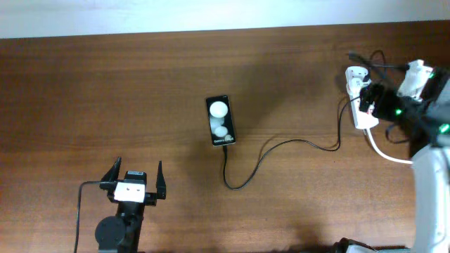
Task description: Plug charger to phone and switch on socket
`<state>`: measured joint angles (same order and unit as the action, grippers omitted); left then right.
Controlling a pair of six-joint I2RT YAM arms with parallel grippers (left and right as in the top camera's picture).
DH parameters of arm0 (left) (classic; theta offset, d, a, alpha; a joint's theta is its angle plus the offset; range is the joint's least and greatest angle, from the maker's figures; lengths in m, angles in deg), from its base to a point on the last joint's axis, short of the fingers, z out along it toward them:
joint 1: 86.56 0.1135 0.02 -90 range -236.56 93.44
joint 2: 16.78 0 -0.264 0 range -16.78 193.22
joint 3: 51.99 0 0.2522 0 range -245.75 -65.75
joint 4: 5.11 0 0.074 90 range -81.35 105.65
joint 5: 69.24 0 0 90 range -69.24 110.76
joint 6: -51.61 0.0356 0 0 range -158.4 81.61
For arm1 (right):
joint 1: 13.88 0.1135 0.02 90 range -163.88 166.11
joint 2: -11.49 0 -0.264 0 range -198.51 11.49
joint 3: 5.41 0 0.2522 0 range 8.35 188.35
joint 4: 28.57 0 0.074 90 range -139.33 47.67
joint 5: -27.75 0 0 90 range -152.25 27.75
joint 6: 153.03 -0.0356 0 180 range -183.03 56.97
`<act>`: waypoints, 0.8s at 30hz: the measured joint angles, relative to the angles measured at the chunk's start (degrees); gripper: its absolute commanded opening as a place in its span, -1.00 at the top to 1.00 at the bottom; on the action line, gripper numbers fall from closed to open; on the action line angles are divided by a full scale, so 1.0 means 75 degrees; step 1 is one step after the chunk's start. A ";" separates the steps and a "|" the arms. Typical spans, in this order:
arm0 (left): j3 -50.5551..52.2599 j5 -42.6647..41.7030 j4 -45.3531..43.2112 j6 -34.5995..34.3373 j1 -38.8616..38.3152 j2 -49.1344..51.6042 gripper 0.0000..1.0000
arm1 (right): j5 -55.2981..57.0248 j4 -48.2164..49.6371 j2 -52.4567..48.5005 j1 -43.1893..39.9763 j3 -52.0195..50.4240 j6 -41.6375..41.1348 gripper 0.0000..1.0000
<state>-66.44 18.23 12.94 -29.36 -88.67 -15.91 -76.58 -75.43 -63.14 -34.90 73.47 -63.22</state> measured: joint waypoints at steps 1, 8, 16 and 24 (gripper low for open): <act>0.0000 0.0000 0.0009 0.0000 0.0000 -0.0006 -0.98 | 0.0017 0.0729 0.0624 0.0356 -0.0860 -0.0006 -0.97; 0.0000 0.0000 0.0006 0.0000 0.0000 -0.0026 -0.98 | 0.0880 0.3748 0.3853 0.1553 -0.3579 -0.0003 -0.98; 0.0000 0.0003 0.0006 0.0000 0.0000 -0.0029 -0.98 | 0.0694 0.4989 0.7099 0.1553 -0.6816 -0.0012 -0.97; 0.0000 0.0003 0.0006 0.0000 0.0000 -0.0032 -0.98 | 0.0729 0.4269 0.9734 0.1559 -0.8600 -0.0009 -0.97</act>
<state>-66.44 18.25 12.98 -29.36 -88.67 -16.16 -71.11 -43.41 9.86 -23.21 8.97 -63.29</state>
